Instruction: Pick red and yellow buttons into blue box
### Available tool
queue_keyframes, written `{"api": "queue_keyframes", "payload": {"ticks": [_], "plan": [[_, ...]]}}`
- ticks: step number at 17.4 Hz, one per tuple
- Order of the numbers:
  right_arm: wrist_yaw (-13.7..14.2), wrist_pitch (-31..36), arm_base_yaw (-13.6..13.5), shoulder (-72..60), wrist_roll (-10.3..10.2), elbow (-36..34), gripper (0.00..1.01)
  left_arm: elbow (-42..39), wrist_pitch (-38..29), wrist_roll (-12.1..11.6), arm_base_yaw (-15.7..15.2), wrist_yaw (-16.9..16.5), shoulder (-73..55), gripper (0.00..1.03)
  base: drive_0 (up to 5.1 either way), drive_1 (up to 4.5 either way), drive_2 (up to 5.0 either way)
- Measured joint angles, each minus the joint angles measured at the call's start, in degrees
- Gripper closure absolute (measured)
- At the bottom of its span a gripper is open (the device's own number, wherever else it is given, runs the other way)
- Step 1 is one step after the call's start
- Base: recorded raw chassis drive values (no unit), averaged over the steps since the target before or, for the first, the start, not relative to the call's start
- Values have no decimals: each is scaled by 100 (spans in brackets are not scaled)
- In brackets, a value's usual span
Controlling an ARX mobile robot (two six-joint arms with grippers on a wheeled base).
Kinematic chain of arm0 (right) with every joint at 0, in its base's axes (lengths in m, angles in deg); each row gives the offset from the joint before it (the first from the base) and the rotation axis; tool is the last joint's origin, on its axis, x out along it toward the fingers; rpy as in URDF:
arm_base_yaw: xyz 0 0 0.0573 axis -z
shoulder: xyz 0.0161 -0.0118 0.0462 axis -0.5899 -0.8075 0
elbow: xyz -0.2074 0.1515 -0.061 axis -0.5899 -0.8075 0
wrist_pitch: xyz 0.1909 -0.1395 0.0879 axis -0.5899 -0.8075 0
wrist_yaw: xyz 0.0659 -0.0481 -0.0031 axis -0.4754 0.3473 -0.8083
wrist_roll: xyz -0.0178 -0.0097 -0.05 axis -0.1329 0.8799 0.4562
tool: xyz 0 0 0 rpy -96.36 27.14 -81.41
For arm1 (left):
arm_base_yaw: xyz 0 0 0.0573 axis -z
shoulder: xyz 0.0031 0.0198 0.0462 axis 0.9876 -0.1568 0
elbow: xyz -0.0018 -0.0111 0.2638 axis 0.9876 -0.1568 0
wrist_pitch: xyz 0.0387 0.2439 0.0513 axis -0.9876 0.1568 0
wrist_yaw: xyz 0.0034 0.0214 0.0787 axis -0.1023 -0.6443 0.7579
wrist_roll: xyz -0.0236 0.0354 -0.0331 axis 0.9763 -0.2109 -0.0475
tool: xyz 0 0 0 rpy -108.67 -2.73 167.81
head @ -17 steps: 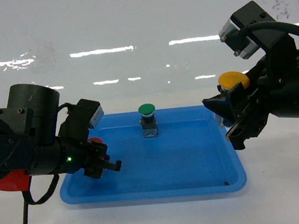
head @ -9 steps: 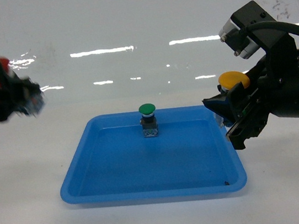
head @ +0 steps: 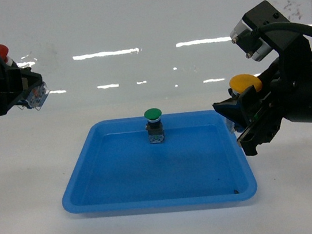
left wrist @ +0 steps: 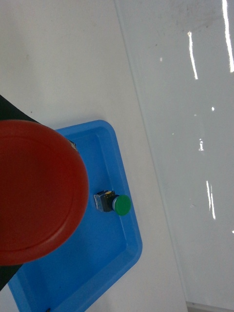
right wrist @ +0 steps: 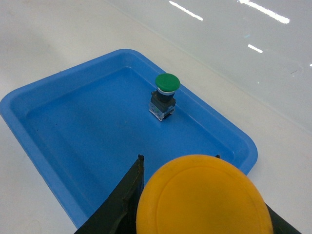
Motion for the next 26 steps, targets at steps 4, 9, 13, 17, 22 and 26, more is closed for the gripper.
{"api": "queue_keyframes", "payload": {"ticks": [4,9,13,17,22,26], "plan": [[-4,0,-4,0,0,-2,65,0,0,0,0,4,4,79,0,0,0],[-92,46,195,693,-195,-234,65,-195,332,109,-496,-345,1071,79,0,0,0],[-208,133,627,1926,-629,-323,65,-190,603,168,-973,-551,1781,79,0,0,0],[-317,7,748,2411,-942,-382,65,-190,754,229,-1093,-581,1926,79,0,0,0],[-297,-70,699,2457,-1034,-409,65,-190,756,232,-1093,-584,1926,79,0,0,0],[24,-4,120,3440,-1499,-863,65,-190,756,232,-1093,-584,1926,79,0,0,0]]}}
